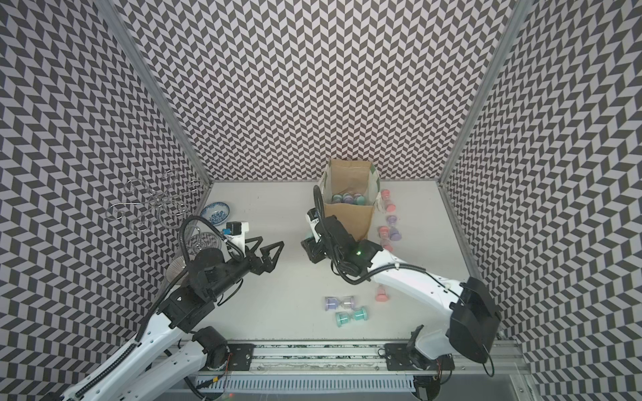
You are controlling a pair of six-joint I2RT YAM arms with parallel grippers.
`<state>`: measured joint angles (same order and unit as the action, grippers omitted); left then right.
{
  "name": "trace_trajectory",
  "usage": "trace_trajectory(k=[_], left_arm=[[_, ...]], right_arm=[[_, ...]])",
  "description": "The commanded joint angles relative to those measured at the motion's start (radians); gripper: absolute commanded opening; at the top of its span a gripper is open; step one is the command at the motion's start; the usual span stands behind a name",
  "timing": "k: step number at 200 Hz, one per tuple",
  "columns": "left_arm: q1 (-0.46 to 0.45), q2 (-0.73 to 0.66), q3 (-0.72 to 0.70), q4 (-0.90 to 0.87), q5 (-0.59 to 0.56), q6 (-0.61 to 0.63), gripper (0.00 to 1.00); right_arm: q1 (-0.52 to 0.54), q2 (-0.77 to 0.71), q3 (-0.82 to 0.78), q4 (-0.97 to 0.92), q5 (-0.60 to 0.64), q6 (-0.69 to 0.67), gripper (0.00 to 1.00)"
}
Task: Put the hourglass into the canvas bag
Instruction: Pick up the hourglass from the center of the board, then place the hourglass in the canvas bag.
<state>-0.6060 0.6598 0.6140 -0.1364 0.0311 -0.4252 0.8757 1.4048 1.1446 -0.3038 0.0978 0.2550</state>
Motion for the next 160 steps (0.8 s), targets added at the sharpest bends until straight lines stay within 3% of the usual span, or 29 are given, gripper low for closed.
trace_trajectory(k=[1,79,160], left_arm=[[0.000,-0.004,0.019,0.095,0.075,0.071,0.99],[-0.033,0.063,0.033,0.175,0.194,0.179,0.99],[-0.095,0.137,-0.018,0.273,0.086,0.218,0.99]], right_arm=[[-0.037,-0.066,0.060,0.072,0.023,0.021,0.18],[-0.252,0.001,0.291,0.051,-0.041,0.017,0.18],[-0.421,0.265,0.476,0.028,-0.071,0.021,0.18]])
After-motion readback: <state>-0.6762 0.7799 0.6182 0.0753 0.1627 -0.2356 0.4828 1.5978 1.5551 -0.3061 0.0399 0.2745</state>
